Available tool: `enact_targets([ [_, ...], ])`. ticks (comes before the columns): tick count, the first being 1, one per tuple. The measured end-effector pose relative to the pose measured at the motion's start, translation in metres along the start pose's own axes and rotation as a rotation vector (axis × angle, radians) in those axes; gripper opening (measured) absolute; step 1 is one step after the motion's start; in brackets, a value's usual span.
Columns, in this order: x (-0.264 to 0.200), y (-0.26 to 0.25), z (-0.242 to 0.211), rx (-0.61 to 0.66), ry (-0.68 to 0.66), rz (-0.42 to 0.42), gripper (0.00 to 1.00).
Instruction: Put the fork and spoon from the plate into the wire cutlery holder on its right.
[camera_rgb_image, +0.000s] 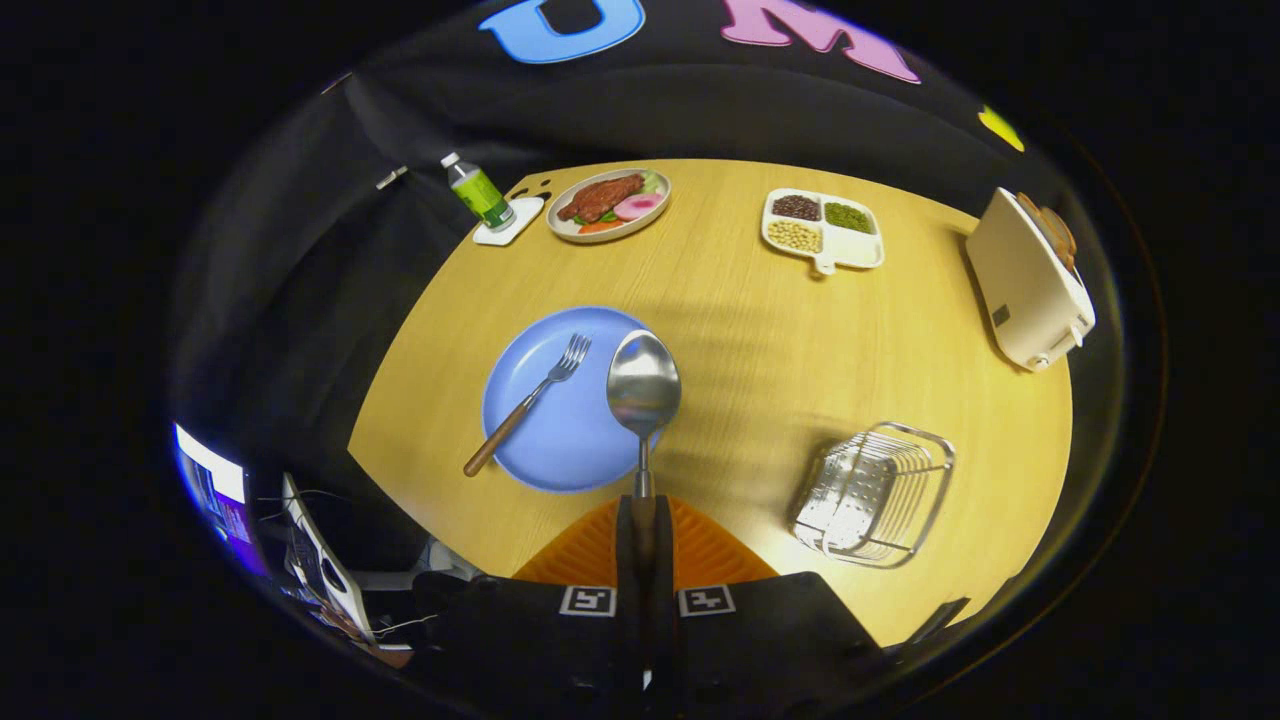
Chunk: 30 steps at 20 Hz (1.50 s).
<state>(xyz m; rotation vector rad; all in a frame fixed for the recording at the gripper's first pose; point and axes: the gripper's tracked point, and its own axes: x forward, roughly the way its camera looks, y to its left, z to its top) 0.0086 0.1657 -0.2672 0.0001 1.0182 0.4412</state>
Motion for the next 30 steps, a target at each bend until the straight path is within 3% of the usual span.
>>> enact_targets([
  [5, -0.049, -0.069, -0.024, 0.018, 0.041, -0.039, 0.08],
  [10, -0.063, -0.121, -0.050, -0.028, 0.134, -0.095, 0.08],
  [16, -0.051, -0.132, -0.058, -0.092, 0.257, -0.082, 0.08],
  [24, -0.034, -0.137, -0.051, -0.073, 0.404, -0.060, 0.08],
  [30, -0.019, -0.140, -0.036, -0.029, 0.420, -0.071, 0.11],
])
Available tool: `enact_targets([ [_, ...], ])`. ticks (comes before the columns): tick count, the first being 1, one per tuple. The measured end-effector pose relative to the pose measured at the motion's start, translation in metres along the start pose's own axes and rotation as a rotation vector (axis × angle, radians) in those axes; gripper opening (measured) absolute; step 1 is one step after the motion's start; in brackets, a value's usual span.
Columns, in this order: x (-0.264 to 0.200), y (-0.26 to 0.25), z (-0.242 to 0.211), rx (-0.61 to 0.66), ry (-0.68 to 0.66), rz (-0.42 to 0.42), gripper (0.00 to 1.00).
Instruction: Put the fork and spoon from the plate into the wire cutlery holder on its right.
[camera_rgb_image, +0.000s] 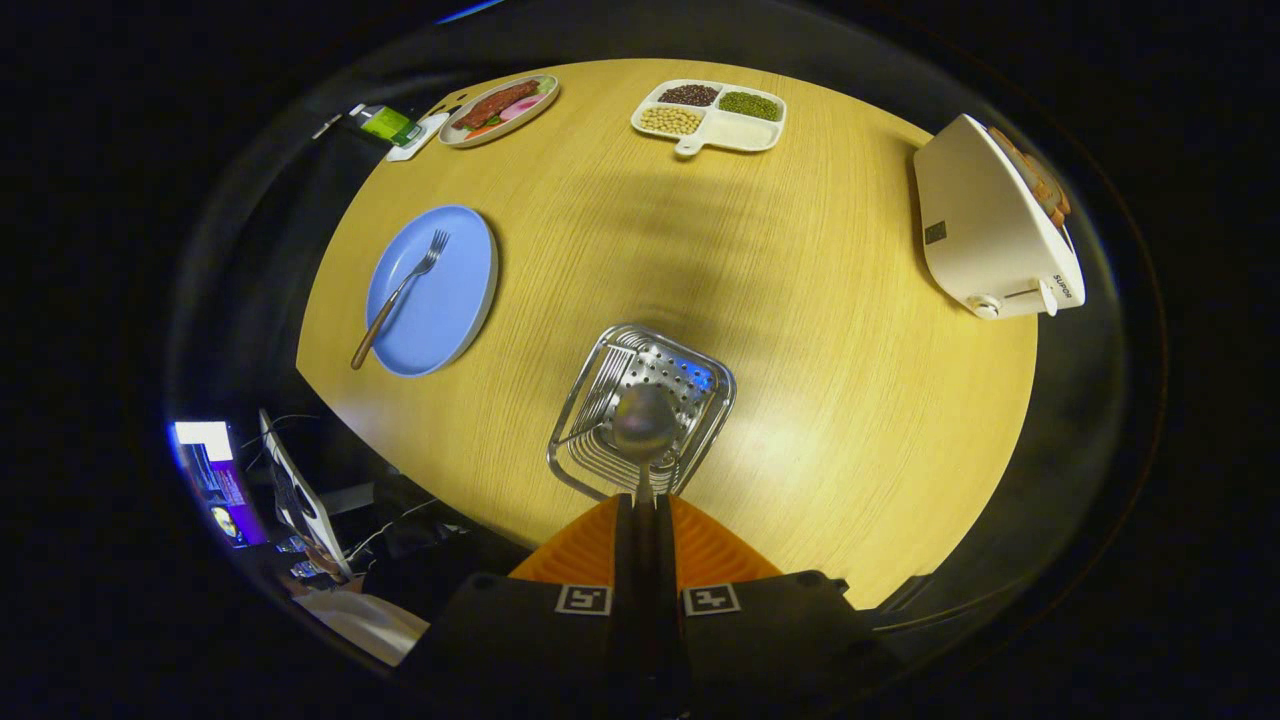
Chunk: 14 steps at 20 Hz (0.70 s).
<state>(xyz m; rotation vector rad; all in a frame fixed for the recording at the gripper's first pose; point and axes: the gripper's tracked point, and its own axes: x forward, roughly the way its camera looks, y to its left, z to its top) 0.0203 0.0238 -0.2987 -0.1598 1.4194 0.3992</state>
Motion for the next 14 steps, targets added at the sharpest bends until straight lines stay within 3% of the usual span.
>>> enact_targets([
  [3, -0.005, 0.004, 0.013, 0.024, -0.039, 0.017, 0.22],
  [4, -0.010, 0.004, 0.017, 0.031, -0.062, 0.018, 0.43],
  [8, -0.026, 0.010, 0.028, 0.052, -0.171, 0.040, 0.97],
  [14, -0.056, 0.018, 0.030, 0.101, -0.324, 0.020, 1.00],
])
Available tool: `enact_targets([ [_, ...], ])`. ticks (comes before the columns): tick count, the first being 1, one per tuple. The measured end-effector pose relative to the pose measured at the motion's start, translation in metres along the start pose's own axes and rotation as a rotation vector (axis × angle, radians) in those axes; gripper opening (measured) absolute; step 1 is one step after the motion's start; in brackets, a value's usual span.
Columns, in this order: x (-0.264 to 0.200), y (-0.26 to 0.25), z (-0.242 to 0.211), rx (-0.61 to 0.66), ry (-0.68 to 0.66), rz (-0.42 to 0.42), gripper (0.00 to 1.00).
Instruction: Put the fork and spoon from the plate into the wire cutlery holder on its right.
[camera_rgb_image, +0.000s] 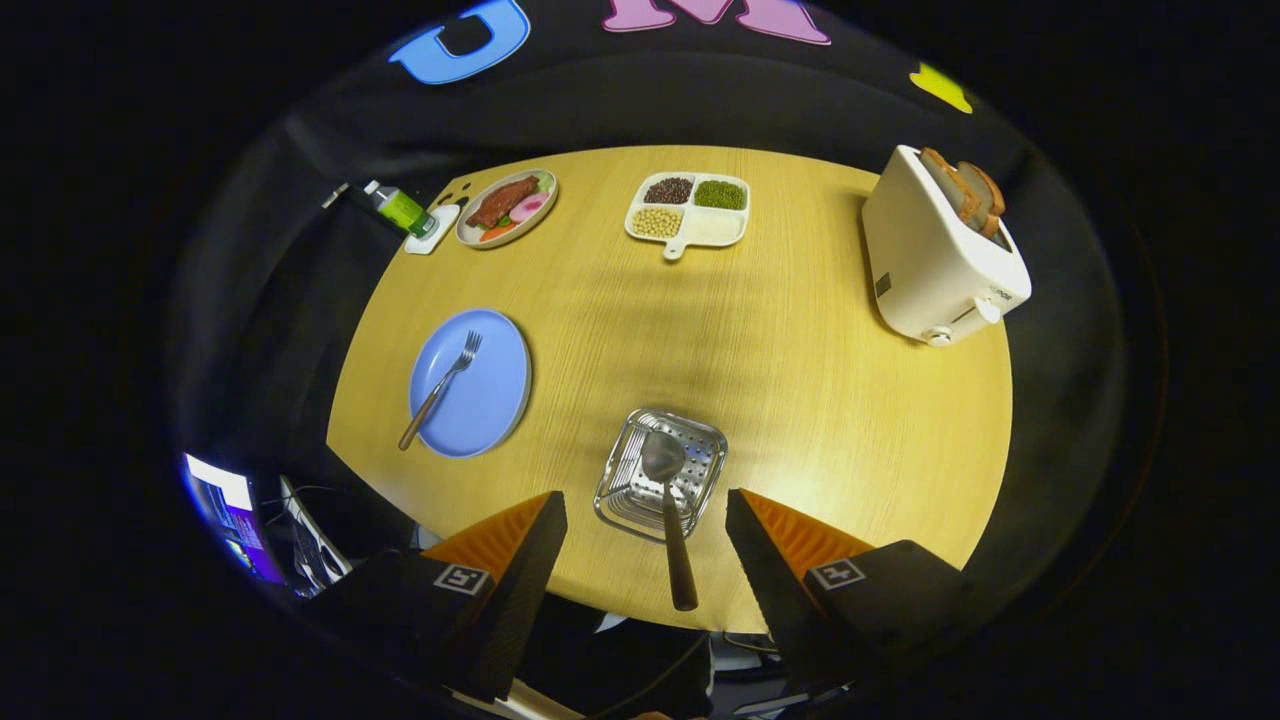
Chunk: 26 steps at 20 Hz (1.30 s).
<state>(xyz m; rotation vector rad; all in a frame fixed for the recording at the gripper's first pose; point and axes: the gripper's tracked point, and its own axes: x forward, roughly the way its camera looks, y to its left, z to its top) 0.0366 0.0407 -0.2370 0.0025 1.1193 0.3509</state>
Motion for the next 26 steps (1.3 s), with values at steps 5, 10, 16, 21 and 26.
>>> enact_targets([
  [5, -0.025, 0.016, 0.002, 0.020, -0.093, -0.003, 1.00],
  [10, -0.036, 0.051, -0.001, -0.018, -0.144, -0.002, 1.00],
  [16, -0.019, 0.126, 0.016, -0.037, -0.210, 0.061, 1.00],
  [21, 0.022, 0.183, 0.018, -0.034, -0.178, 0.124, 1.00],
  [26, 0.079, 0.225, 0.019, -0.032, -0.113, 0.141, 0.99],
])
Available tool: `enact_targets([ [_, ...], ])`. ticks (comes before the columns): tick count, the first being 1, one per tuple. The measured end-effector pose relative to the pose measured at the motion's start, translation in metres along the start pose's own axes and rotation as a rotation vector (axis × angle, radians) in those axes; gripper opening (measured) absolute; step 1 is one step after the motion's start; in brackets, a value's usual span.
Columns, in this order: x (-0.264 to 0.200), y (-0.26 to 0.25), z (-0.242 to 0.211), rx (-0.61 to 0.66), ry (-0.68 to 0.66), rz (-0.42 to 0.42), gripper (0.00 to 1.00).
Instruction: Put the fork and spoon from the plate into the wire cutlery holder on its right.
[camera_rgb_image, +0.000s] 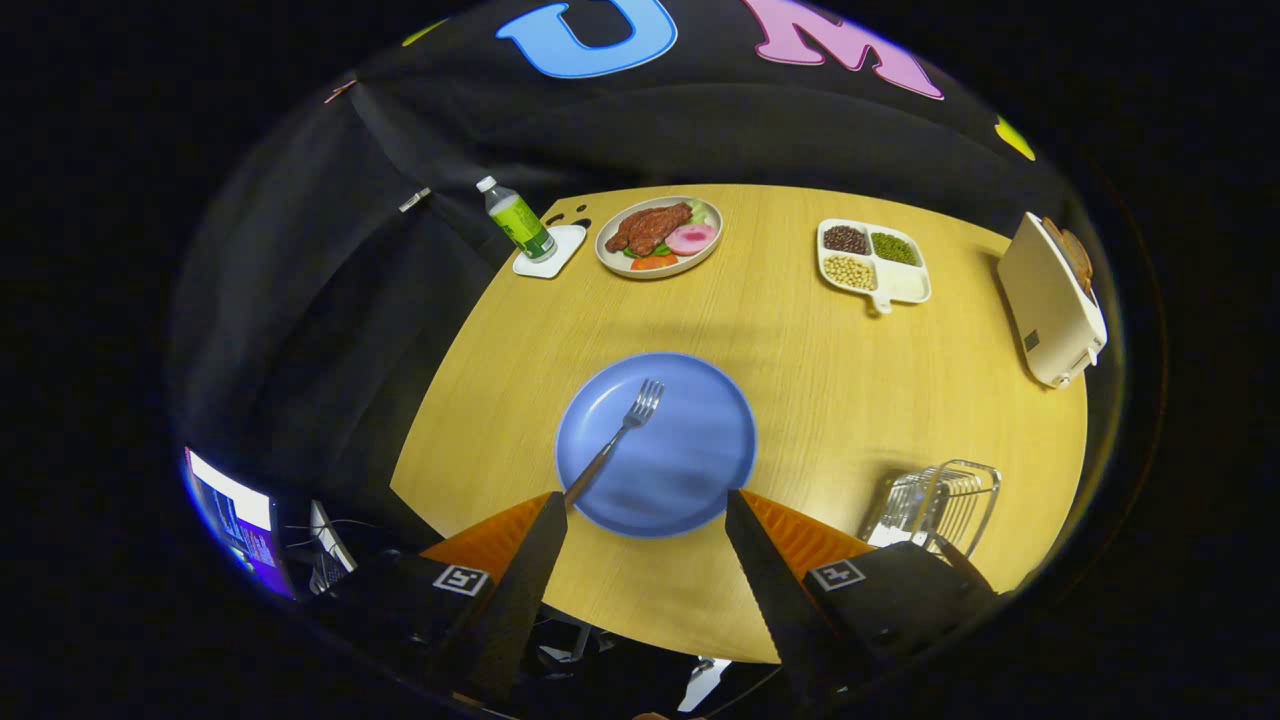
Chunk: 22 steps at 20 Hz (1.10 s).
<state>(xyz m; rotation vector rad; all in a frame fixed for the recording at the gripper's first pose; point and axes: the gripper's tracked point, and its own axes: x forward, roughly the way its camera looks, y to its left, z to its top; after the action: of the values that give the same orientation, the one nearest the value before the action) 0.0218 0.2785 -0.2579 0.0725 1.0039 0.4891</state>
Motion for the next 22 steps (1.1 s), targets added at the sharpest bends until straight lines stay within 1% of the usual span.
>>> enact_targets([
  [6, 0.073, 0.016, -0.010, 0.071, 0.080, -0.013, 0.99],
  [9, 0.101, 0.024, -0.019, 0.120, 0.121, -0.017, 0.98],
  [11, 0.115, 0.028, -0.025, 0.140, 0.143, -0.024, 0.96],
  [13, 0.126, 0.028, -0.031, 0.143, 0.155, -0.041, 0.92],
  [14, 0.130, 0.029, -0.034, 0.148, 0.162, -0.049, 0.85],
  [15, 0.134, 0.031, -0.037, 0.155, 0.171, -0.054, 0.84],
  [16, 0.138, 0.032, -0.039, 0.161, 0.180, -0.057, 0.77],
  [17, 0.142, 0.033, -0.040, 0.167, 0.186, -0.060, 0.74],
  [18, 0.146, 0.033, -0.040, 0.171, 0.189, -0.065, 0.72],
  [19, 0.150, 0.032, -0.042, 0.173, 0.199, -0.075, 0.72],
  [22, 0.157, 0.027, -0.045, 0.192, 0.218, -0.110, 0.44],
])
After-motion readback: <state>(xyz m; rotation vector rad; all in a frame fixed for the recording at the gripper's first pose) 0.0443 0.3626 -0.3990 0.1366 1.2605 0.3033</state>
